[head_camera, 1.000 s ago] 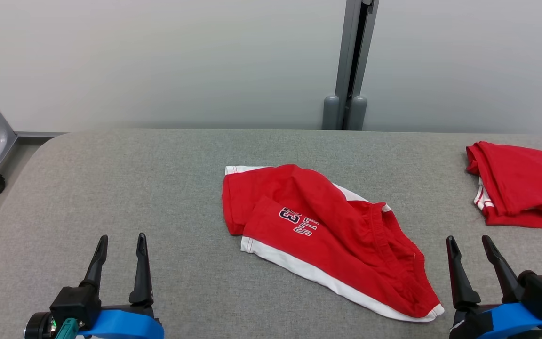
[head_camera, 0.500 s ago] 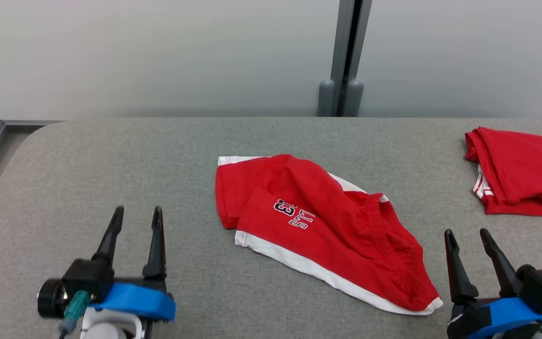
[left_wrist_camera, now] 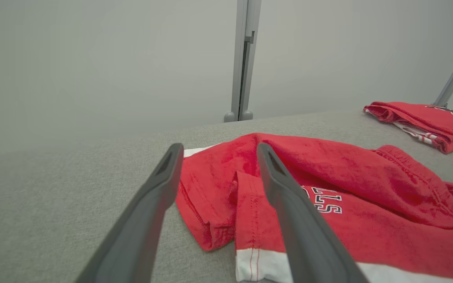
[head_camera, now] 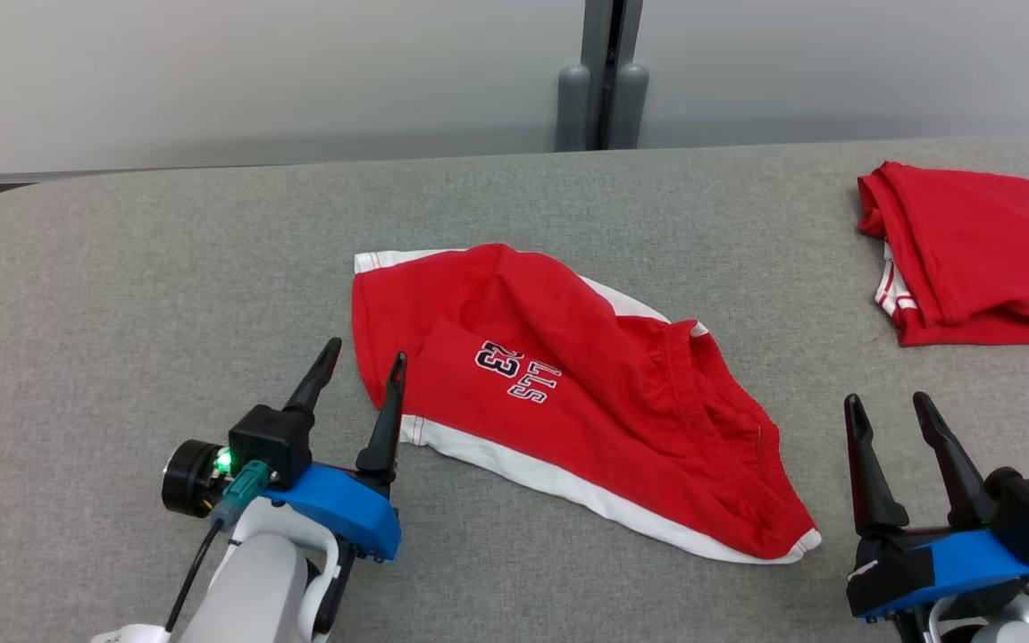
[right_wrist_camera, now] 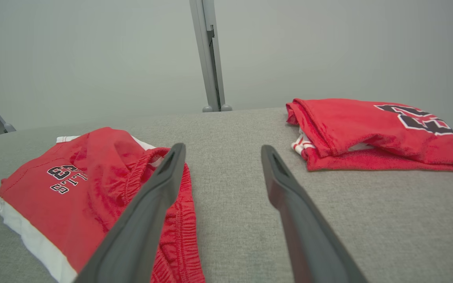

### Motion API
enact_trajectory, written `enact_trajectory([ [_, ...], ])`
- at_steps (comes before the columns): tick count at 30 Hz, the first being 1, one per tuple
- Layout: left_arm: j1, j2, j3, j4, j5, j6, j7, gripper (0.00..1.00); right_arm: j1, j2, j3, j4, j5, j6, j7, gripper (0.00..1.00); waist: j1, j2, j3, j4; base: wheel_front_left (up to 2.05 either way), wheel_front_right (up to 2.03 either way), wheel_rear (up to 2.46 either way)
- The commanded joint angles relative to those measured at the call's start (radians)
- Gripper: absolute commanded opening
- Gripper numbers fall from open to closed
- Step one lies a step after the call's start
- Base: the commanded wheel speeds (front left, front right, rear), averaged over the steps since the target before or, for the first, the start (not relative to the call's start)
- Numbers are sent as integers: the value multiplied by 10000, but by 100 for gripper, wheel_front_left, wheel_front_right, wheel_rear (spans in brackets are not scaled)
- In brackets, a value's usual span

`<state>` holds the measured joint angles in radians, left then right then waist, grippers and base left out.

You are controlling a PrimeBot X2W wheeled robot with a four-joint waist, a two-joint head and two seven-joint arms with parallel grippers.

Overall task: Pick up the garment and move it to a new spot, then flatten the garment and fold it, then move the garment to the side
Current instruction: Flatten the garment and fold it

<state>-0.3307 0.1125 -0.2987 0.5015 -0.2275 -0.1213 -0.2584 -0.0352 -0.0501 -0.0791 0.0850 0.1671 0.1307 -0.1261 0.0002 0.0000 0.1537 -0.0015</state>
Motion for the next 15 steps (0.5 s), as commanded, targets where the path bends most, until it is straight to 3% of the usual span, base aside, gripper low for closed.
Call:
enact_trajectory([
  [1, -212, 8, -142, 299, -5, -53, -19, 100, -123, -10, -34, 13, -36, 2, -95, 100, -2, 0, 104, -55, 0, 0, 0],
  [15, -845, -5, -1502, 3070, -415, -92, -66, 100, -559, -9, 80, 302, -17, 2, -362, 100, -2, 0, 725, -526, 0, 0, 0],
])
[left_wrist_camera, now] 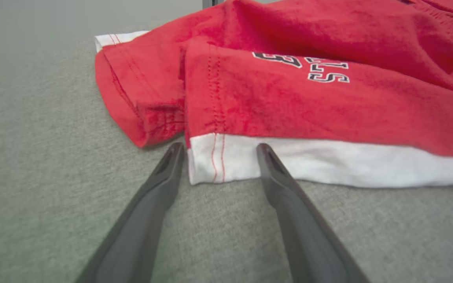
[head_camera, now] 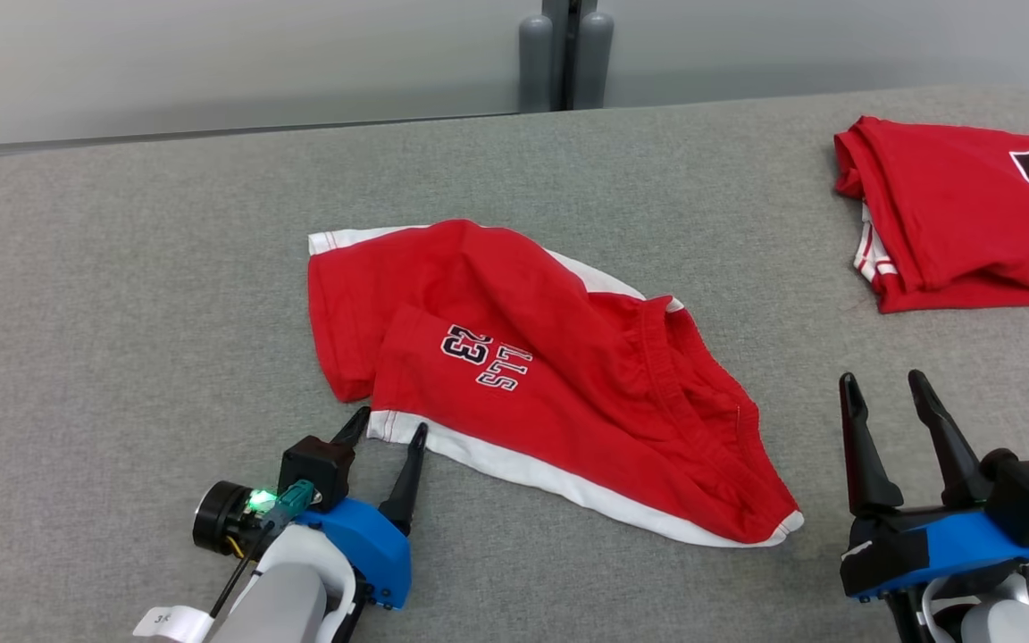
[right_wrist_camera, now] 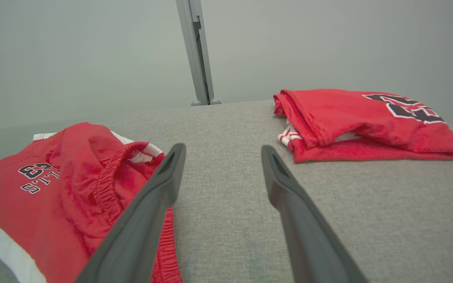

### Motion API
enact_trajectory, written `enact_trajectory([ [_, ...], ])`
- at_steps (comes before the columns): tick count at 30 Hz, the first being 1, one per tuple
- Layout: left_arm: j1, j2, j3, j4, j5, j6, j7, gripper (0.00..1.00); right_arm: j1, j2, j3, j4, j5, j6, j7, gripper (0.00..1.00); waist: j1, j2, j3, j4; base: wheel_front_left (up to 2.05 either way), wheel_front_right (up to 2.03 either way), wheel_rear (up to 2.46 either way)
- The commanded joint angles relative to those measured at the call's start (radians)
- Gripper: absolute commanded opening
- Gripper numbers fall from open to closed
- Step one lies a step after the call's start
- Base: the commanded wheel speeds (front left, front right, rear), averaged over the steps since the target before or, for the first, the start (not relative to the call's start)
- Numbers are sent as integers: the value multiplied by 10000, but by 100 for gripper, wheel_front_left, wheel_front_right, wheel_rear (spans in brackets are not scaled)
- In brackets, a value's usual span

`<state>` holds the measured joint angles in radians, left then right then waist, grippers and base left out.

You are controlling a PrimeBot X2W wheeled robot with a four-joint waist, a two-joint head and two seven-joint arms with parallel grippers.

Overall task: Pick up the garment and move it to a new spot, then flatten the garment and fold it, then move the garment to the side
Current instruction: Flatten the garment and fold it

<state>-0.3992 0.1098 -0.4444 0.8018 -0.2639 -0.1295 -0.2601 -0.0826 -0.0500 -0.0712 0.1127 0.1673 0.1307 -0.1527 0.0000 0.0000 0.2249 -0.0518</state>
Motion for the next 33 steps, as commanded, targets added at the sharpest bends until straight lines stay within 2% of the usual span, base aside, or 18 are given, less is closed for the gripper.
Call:
enact_trajectory([
  [1, -231, 15, -105, 208, -110, -10, -51, 100, -111, -10, -17, 23, -35, 2, -105, 100, 0, 0, 33, -51, 0, 0, 0],
  [2, -299, 16, -162, 350, -177, -10, -42, 100, -123, -10, -27, 20, -60, 2, -92, 100, 0, 0, 54, -85, 0, 0, 0],
  [3, -373, 8, -225, 467, -240, -11, -36, 92, -118, -10, -52, 28, -70, 2, -93, 100, 0, 0, 65, -103, 0, 0, 0],
  [4, -427, -1, -279, 552, -315, -11, -39, 22, -108, -10, -75, 29, -67, 2, -99, 100, 0, 0, 68, -114, 0, 0, 0],
  [5, -482, -15, -314, 572, -392, -12, -42, 0, -92, -10, -106, 40, -83, 2, -95, 100, 0, 0, 57, -115, 0, 0, 0],
  [13, 114, 147, -206, -460, -806, -11, -49, 0, 285, -9, -265, 275, -56, 2, -116, 100, 0, 0, -595, 271, 0, 0, 0],
  [21, 1979, 460, 78, -2006, -863, 103, -51, 0, 685, -10, -292, 581, 68, 2, -90, 100, 0, 0, -1520, 1146, 0, 0, 0],
  [29, 3671, 639, 111, -2658, -1183, 442, 102, 0, 866, -10, -302, 651, 101, 2, -15, 100, 0, 0, -1765, 1675, 0, 0, 0],
  [30, 3762, 610, 136, -2692, -1263, 494, 101, 41, 871, -12, -304, 656, 94, 2, 8, 100, 0, 0, -1771, 1705, 0, 0, 0],
  [31, 3762, 610, 136, -2692, -1263, 494, 101, 41, 871, -12, -304, 656, 94, 2, 8, 100, 0, 0, -1771, 1705, 0, 0, 0],
  [32, 3859, 553, 217, -2789, -1343, 526, 81, 100, 890, -12, -310, 674, 83, 2, 25, 100, 0, 0, -1799, 1750, 0, 0, 0],
  [33, 3875, 551, 201, -2823, -1331, 562, 76, 100, 905, -10, -314, 682, 79, 2, 32, 100, 0, 0, -1813, 1763, 0, 0, 0],
])
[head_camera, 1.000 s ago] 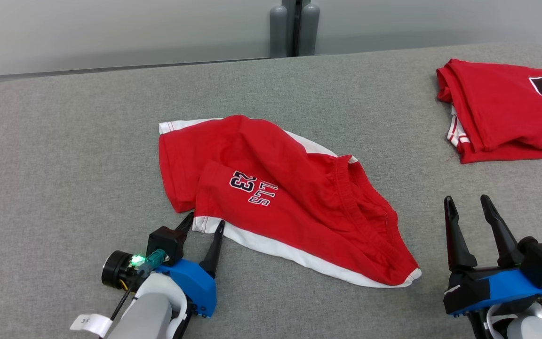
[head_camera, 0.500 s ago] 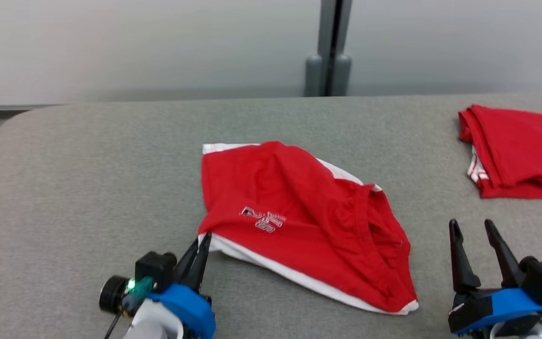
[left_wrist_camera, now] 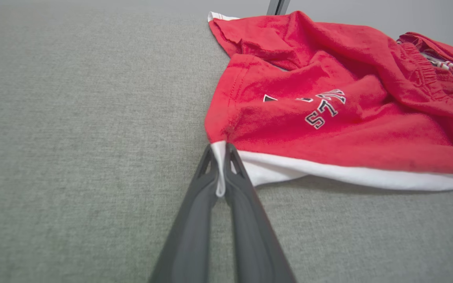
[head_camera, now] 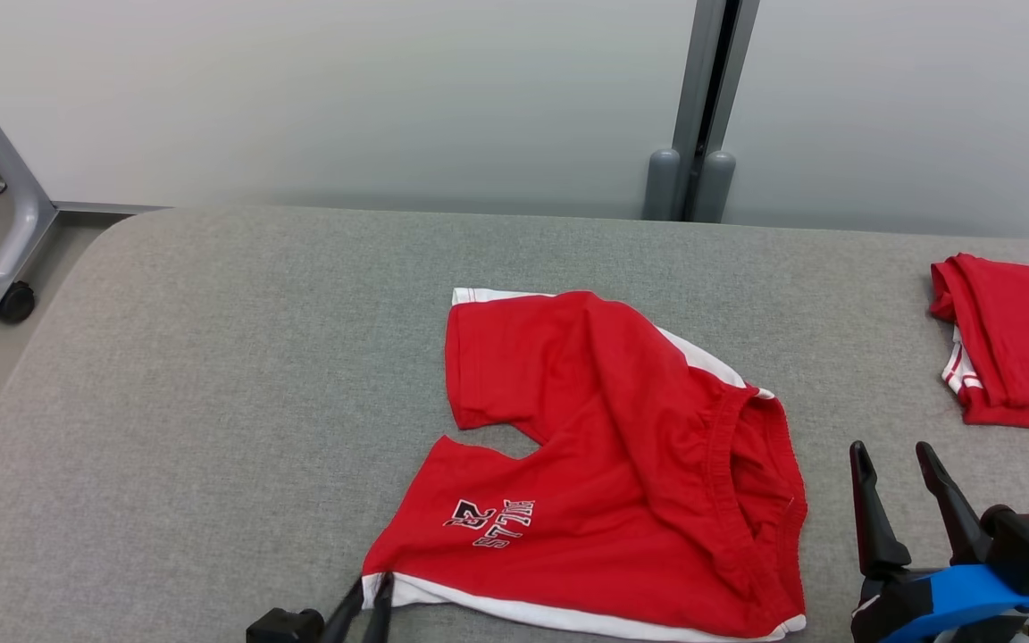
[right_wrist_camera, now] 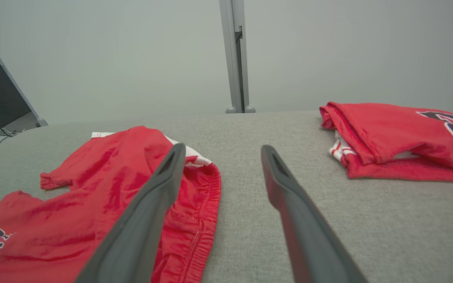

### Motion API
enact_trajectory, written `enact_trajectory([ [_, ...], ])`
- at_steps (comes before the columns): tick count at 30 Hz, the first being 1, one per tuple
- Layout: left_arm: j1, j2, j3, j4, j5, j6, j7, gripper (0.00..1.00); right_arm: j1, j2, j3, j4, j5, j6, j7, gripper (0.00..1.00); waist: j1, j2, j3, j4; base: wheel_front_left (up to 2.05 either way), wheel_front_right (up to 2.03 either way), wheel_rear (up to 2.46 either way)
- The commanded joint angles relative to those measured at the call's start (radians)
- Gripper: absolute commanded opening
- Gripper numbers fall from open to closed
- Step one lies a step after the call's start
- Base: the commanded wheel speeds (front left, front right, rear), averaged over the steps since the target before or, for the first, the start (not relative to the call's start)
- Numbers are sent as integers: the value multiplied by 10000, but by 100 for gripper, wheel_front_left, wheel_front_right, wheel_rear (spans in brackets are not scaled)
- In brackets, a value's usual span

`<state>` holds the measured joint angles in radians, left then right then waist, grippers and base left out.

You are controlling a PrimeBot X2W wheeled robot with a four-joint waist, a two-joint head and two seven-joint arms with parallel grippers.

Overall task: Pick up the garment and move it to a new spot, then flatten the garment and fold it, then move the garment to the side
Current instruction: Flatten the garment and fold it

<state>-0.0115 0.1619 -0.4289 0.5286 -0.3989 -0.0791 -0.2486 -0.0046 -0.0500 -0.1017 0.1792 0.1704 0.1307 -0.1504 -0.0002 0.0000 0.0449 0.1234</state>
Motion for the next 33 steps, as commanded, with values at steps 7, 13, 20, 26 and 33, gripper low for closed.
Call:
enact_trajectory([
  [7, -225, 62, 332, -840, 95, 311, -133, 100, 106, -10, -27, 56, -26, 2, 51, 100, 2, 0, -103, 36, 0, 0, 0],
  [13, -423, 149, 1223, -2056, 280, 629, -167, 100, -62, -10, -12, 36, -37, 2, 38, 100, 2, 0, -52, -15, 0, 0, 0],
  [20, -441, 47, 2405, -3121, 666, 707, -171, 100, -27, -10, -121, 132, 15, 2, -43, 100, 2, 0, -31, -134, 0, 0, 0],
  [26, -454, -129, 2946, -3331, 1009, 602, -173, 100, -55, -10, -214, 217, -28, 2, -84, 100, 2, 0, -45, -223, 0, 0, 0],
  [33, -534, -368, 3181, -3299, 1334, 334, -174, 100, -956, -10, 63, 98, -419, 2, 57, 100, 2, 0, 161, -121, 0, 0, 0],
])
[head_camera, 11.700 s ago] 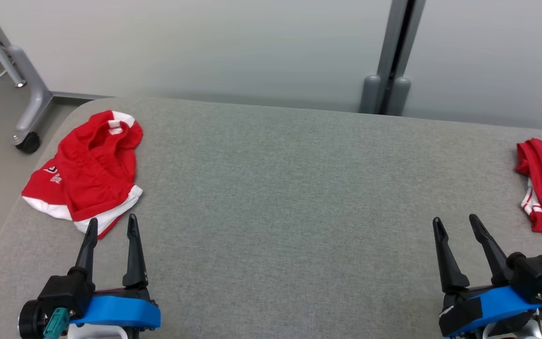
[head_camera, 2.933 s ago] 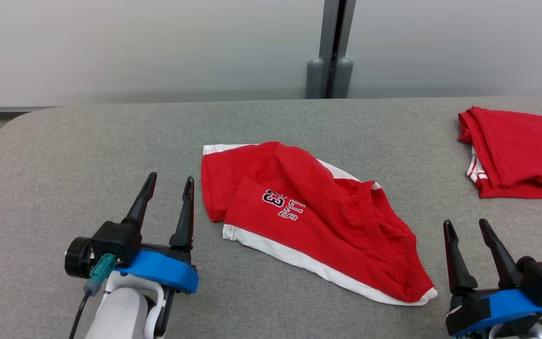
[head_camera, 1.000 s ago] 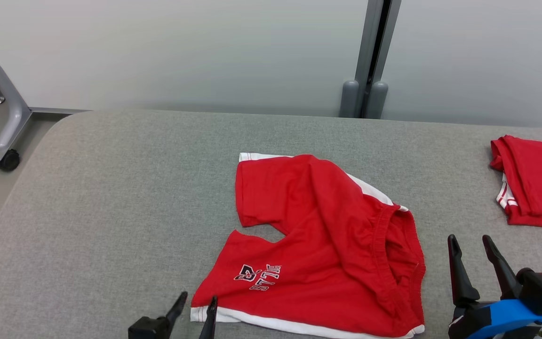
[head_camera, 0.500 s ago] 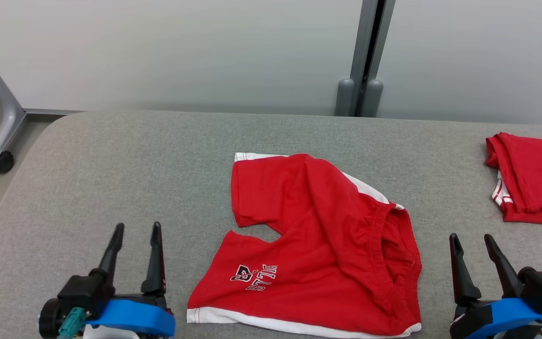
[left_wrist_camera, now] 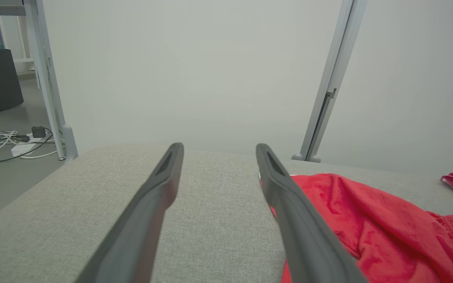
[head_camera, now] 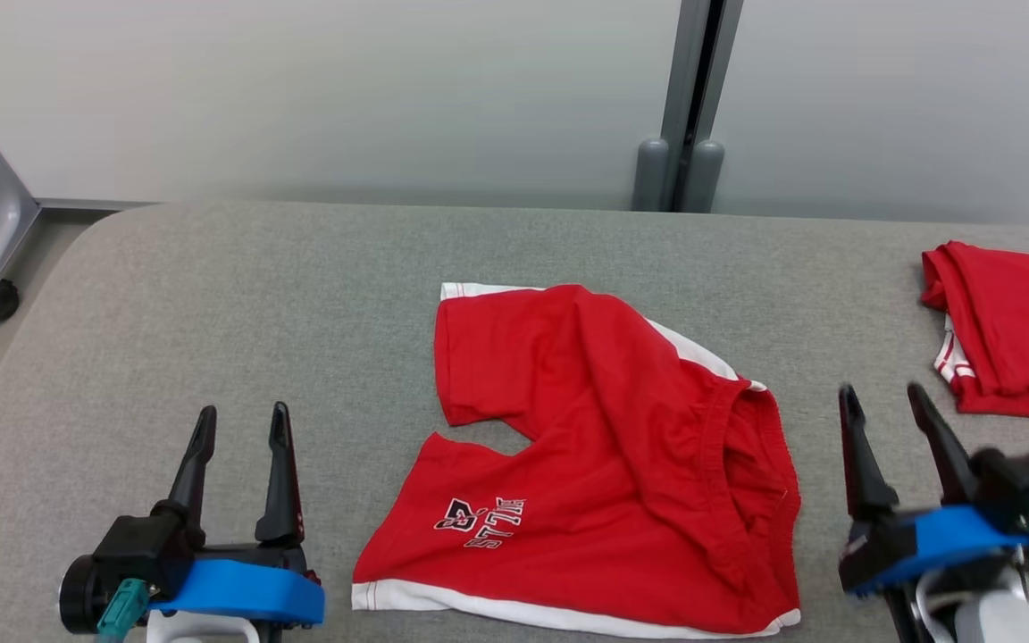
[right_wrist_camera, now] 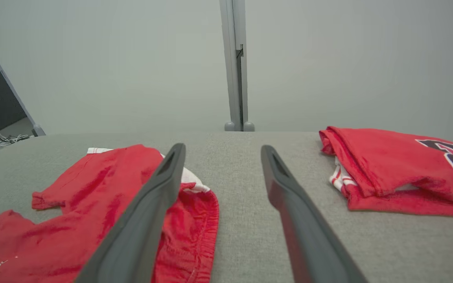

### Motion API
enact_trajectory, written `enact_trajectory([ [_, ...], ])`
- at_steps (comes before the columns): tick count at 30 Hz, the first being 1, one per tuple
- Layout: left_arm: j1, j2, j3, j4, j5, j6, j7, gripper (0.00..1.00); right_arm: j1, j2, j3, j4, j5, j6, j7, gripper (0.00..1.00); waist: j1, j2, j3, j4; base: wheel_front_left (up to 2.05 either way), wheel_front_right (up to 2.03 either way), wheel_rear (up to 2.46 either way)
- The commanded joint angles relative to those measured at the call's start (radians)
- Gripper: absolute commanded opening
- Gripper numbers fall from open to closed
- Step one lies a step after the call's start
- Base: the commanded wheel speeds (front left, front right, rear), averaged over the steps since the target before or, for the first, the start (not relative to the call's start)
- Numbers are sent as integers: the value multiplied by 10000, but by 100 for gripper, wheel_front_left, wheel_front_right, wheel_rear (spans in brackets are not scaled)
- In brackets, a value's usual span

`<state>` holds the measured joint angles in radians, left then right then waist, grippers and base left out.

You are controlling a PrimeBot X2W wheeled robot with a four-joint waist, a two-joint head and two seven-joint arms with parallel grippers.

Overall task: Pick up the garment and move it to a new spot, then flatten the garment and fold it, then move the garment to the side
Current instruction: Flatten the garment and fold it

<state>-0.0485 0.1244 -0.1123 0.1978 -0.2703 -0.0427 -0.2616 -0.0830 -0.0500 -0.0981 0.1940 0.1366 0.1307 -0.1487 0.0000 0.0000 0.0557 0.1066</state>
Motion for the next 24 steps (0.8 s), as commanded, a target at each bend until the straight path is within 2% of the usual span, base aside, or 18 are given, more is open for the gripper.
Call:
enact_trajectory([
  [1, -195, -35, 33, 14, 100, -68, -43, 100, -415, -10, 119, -42, -175, 2, 103, 100, 0, 0, 97, 84, 0, 0, 0],
  [10, -535, -375, 99, 106, 289, -343, -44, 100, -2674, -57, 628, 833, -1175, 2, 970, 100, 0, 0, 601, 747, 0, 0, 0],
  [16, -742, -527, 191, 200, 342, -482, -44, 100, -3259, -365, 439, 2364, -1592, 2, 1456, 100, 0, 0, 830, 1162, 0, 0, 0],
  [24, -939, -670, 143, 336, 389, -624, -44, 100, -3569, -865, 48, 4556, -2061, 2, 1553, 100, 0, 0, 1104, 1651, 0, 0, 0],
])
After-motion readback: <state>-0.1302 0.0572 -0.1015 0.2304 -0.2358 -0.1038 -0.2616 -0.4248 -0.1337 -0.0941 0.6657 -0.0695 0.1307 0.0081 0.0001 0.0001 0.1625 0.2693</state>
